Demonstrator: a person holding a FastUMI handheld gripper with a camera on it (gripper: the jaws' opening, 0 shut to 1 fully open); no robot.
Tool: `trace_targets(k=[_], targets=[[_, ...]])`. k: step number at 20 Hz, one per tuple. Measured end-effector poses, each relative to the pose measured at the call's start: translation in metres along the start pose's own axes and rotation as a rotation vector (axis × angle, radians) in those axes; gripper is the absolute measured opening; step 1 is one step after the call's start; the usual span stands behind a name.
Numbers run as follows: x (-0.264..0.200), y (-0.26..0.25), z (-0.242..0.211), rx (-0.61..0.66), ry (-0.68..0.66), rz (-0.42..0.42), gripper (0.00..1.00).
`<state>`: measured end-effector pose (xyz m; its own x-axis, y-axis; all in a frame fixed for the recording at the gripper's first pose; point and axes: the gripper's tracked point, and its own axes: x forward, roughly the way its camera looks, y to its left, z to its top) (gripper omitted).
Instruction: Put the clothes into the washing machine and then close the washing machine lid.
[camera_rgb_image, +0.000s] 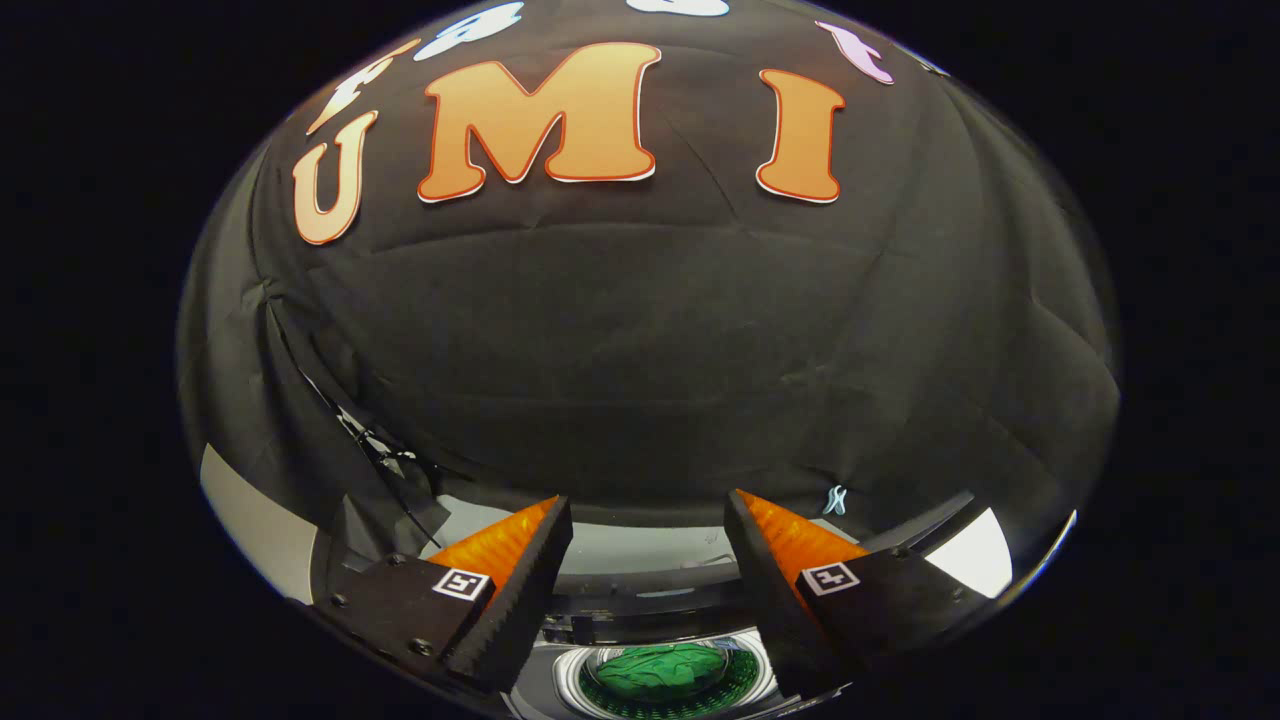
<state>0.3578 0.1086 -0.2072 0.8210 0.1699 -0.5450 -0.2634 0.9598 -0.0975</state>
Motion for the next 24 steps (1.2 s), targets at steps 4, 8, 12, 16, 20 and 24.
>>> trace_targets(k=[4, 8, 12, 16, 20, 24], targets=[[-0.015, -0.002, -0.01, -0.01, 0.022, -0.004, 0.98], [-0.044, 0.001, -0.012, -0.007, -0.014, 0.01, 0.98], [-0.066, -0.002, -0.02, -0.001, -0.053, 0.008, 1.0], [-0.083, -0.004, -0.033, 0.002, -0.063, 0.003, 1.0], [-0.106, -0.006, -0.057, 0.0, -0.044, -0.008, 1.0], [-0.132, -0.009, -0.093, 0.006, -0.007, -0.016, 1.0]])
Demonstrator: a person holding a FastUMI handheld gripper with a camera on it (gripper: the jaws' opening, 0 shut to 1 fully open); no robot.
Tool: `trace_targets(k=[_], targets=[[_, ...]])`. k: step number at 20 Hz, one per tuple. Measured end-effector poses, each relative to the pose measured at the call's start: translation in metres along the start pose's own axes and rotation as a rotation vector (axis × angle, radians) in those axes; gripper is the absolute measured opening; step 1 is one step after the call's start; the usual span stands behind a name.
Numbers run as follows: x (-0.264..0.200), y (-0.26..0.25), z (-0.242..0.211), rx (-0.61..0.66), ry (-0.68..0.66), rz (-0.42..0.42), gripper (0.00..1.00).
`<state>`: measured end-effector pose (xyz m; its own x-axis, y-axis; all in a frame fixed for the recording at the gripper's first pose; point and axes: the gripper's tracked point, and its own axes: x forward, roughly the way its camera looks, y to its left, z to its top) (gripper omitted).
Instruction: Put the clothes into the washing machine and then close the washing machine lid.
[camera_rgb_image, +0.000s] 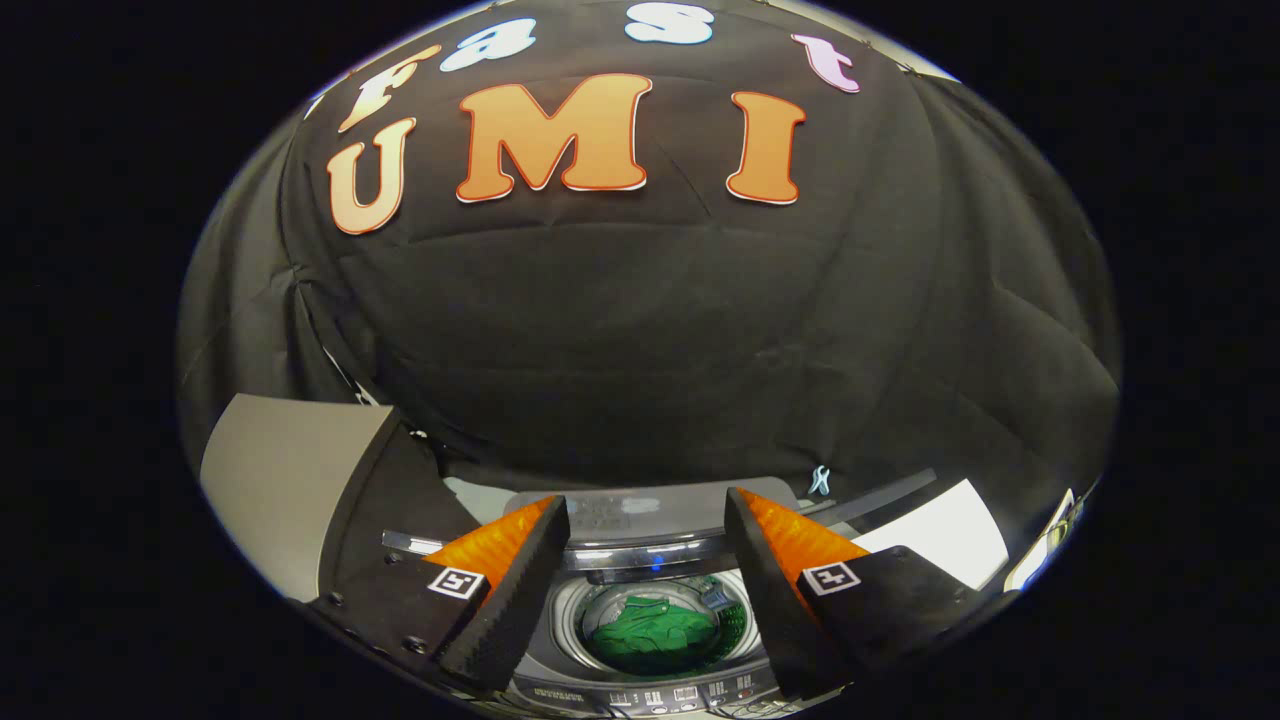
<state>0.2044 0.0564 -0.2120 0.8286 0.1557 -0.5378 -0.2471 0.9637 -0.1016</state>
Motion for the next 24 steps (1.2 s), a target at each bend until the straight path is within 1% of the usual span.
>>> trace_targets(k=[2, 4, 6, 7, 10, 12, 15, 20, 24], targets=[[-0.011, -0.004, -0.029, 0.008, 0.045, -0.008, 1.0], [-0.02, -0.016, -0.056, 0.061, 0.091, -0.016, 1.0], [-0.026, -0.024, -0.06, 0.121, 0.082, -0.023, 1.0], [-0.032, -0.021, -0.053, 0.139, 0.069, -0.03, 1.0], [-0.058, -0.035, -0.026, 0.153, -0.001, -0.055, 1.0], [-0.077, -0.05, -0.001, 0.16, -0.057, -0.067, 0.99], [-0.109, -0.059, 0.042, 0.164, -0.149, -0.079, 0.99], [-0.166, -0.069, 0.112, 0.155, -0.291, -0.099, 0.99], [-0.208, -0.079, 0.148, 0.11, -0.379, -0.133, 0.99]])
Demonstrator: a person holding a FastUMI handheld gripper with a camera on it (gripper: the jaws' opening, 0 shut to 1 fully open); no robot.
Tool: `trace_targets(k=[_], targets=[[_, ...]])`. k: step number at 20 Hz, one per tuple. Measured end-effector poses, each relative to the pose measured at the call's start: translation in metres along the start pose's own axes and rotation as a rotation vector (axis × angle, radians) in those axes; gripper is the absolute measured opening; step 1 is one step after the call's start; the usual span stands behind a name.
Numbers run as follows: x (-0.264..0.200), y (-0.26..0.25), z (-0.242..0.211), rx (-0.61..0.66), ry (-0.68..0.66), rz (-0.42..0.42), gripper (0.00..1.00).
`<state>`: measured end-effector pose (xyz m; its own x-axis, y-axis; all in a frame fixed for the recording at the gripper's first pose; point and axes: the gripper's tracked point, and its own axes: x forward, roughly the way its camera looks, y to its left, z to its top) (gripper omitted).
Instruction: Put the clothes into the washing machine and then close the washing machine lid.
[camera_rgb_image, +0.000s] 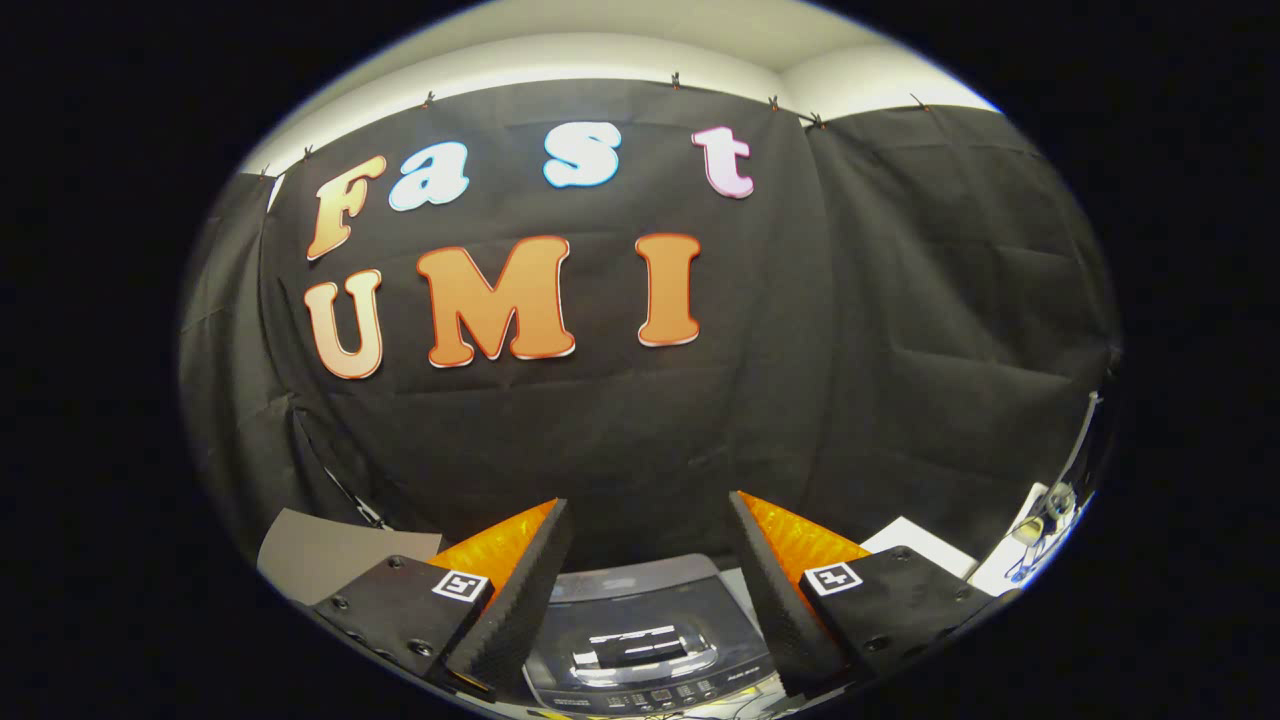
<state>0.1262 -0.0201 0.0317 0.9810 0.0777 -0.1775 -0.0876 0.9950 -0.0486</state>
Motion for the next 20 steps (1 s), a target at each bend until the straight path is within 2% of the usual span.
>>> trace_targets(k=[4, 13, 20], targets=[[-0.021, -0.005, 0.024, -0.012, -0.068, -0.003, 0.99], [-0.056, -0.014, 0.037, 0.001, -0.146, -0.005, 0.99], [-0.091, -0.044, 0.032, 0.012, -0.166, -0.061, 0.99]])
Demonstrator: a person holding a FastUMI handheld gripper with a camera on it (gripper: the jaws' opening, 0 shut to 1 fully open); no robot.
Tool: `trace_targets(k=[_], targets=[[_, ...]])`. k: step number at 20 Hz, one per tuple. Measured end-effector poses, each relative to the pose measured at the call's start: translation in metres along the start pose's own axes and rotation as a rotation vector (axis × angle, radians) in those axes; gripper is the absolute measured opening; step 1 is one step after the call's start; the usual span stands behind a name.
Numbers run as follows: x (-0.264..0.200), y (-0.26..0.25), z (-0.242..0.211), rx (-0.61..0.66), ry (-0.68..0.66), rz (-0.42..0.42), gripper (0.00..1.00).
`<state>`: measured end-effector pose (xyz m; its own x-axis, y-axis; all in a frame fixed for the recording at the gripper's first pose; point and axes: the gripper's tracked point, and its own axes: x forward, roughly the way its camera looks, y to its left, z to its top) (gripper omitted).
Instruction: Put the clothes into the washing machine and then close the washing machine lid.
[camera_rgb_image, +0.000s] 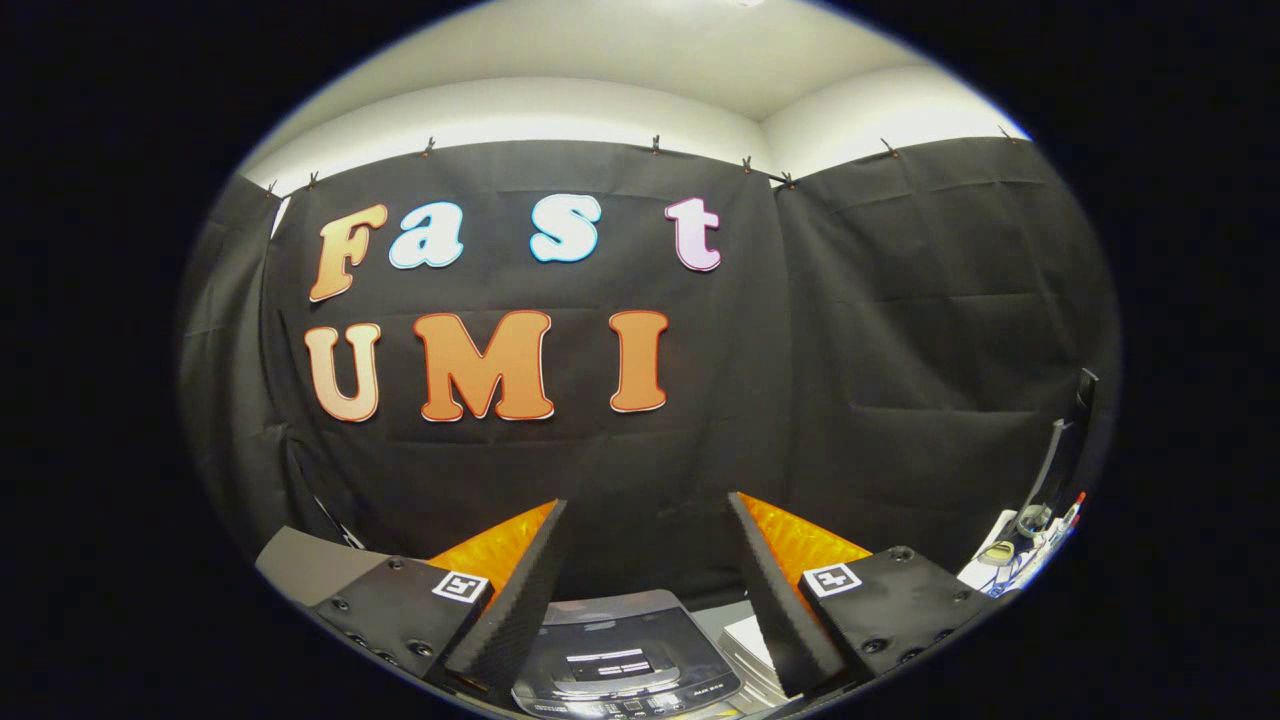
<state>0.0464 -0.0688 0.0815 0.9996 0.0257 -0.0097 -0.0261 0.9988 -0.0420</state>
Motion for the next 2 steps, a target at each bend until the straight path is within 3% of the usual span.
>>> trace_targets(k=[2], targets=[[-0.015, -0.0098, 0.0048, 0.004, -0.008, -0.012, 0.99]])
